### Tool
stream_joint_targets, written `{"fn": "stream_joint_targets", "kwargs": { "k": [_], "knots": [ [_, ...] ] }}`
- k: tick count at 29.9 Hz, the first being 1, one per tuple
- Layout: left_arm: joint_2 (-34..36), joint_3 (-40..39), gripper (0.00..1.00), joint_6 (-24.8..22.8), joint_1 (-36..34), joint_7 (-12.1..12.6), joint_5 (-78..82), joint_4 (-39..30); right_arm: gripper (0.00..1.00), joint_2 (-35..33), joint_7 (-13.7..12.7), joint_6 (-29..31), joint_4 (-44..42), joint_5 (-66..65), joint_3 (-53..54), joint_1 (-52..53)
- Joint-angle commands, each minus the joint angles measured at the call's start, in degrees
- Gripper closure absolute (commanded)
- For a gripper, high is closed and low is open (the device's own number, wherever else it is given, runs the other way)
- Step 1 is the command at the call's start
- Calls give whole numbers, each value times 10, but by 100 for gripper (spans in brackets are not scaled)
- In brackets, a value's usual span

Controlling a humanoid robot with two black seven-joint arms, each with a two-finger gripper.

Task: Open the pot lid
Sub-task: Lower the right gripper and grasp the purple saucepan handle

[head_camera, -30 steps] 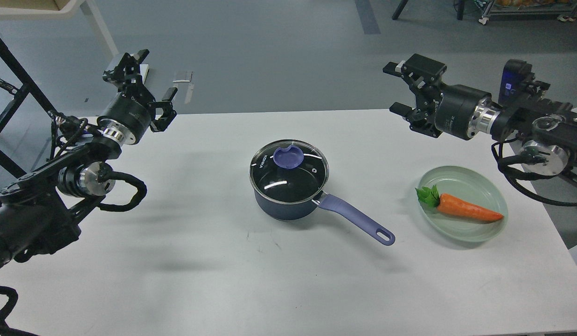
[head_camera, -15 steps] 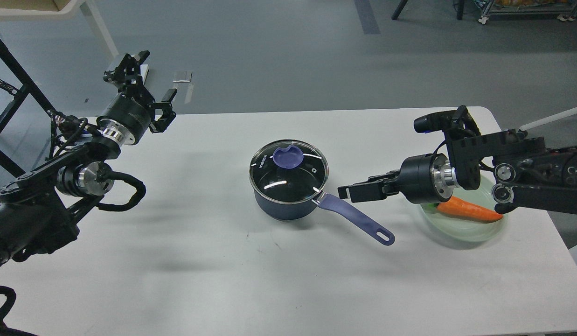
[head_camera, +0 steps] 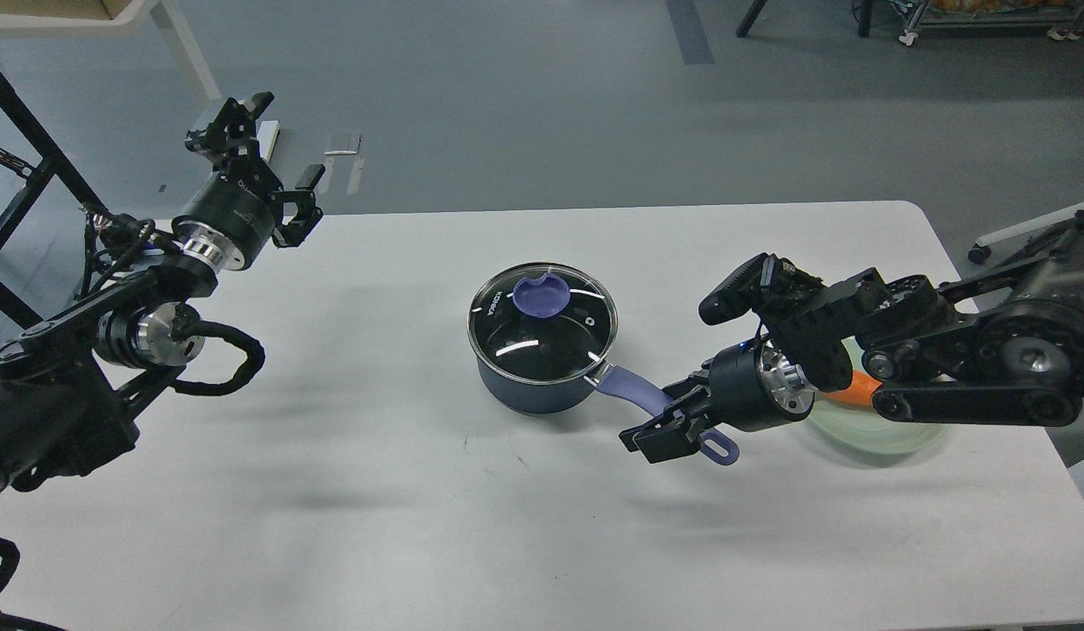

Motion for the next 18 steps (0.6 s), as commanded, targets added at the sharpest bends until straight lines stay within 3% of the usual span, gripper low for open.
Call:
{"fn": "stream_joint_targets", "kwargs": {
  "k": [1, 11, 18],
  "knots": [
    [3, 0, 1, -2, 1, 0, 0, -1, 28, 3, -4, 1, 0, -30, -20, 10],
    [2, 0, 1, -2, -1, 0, 0, -4, 43, 4, -6, 0, 0, -35, -36, 20],
    [10, 0, 1, -3, -1, 0, 0, -6, 46, 3, -6, 0, 1, -34, -35, 21]
  ]
}}
